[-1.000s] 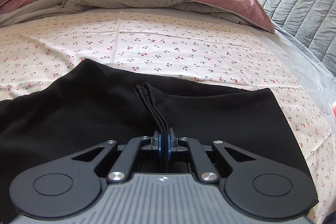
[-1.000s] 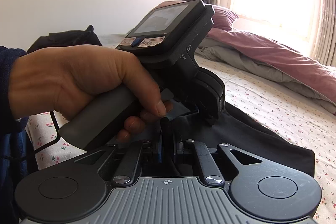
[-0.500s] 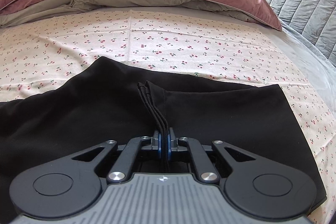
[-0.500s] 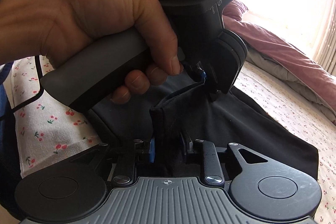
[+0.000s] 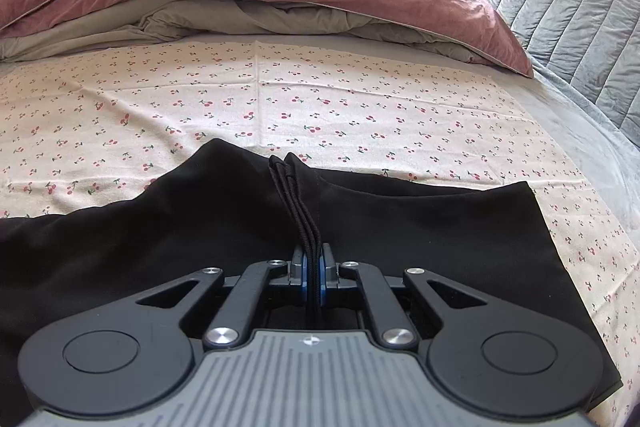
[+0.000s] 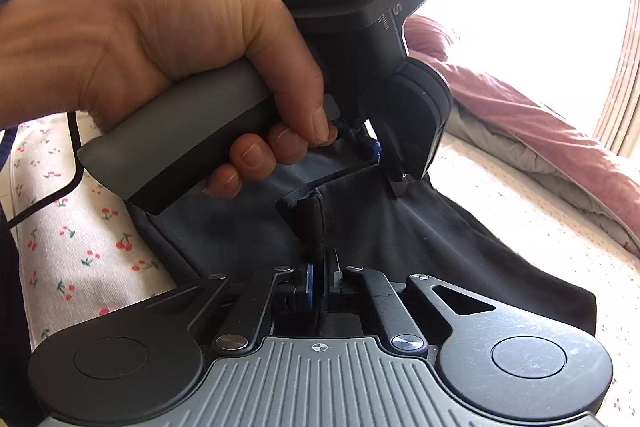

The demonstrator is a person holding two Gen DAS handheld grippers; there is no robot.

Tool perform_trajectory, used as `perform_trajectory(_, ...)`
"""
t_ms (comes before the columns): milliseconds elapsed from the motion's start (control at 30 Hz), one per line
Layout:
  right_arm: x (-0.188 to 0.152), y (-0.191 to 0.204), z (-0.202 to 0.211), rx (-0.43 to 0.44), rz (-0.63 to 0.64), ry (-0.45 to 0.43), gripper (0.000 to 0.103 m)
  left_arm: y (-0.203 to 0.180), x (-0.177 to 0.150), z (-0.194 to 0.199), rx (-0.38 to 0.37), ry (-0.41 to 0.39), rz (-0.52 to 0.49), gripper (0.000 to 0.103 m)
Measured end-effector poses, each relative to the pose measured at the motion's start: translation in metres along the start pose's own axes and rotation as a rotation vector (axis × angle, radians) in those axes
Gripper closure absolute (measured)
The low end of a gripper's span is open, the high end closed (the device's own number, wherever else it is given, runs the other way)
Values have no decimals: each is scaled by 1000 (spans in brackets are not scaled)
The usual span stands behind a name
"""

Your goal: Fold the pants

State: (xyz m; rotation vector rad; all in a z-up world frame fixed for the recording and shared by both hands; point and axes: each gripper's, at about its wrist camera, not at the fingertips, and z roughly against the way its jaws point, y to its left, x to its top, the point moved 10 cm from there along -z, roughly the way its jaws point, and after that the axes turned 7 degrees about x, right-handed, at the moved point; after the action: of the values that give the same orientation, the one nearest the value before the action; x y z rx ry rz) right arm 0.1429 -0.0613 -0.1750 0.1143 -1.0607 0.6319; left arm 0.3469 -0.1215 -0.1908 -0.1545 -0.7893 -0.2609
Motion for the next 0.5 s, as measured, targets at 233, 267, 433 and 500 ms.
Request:
perform_trajectory(233, 32, 10, -11, 44, -83, -52, 101, 40, 13, 18, 3, -56, 8, 92)
perform_trajectory(267, 39, 16, -14, 53, -88, -62, 101, 46, 14, 21, 4, -63, 12, 93)
perform_trajectory(433, 69, 49, -42, 139, -214, -93, 100, 103, 18, 40, 72, -105, 2, 92)
perform_trajectory(500, 82, 69, -58, 186, -231, -95, 100, 131, 13, 43, 131, -100, -13, 92)
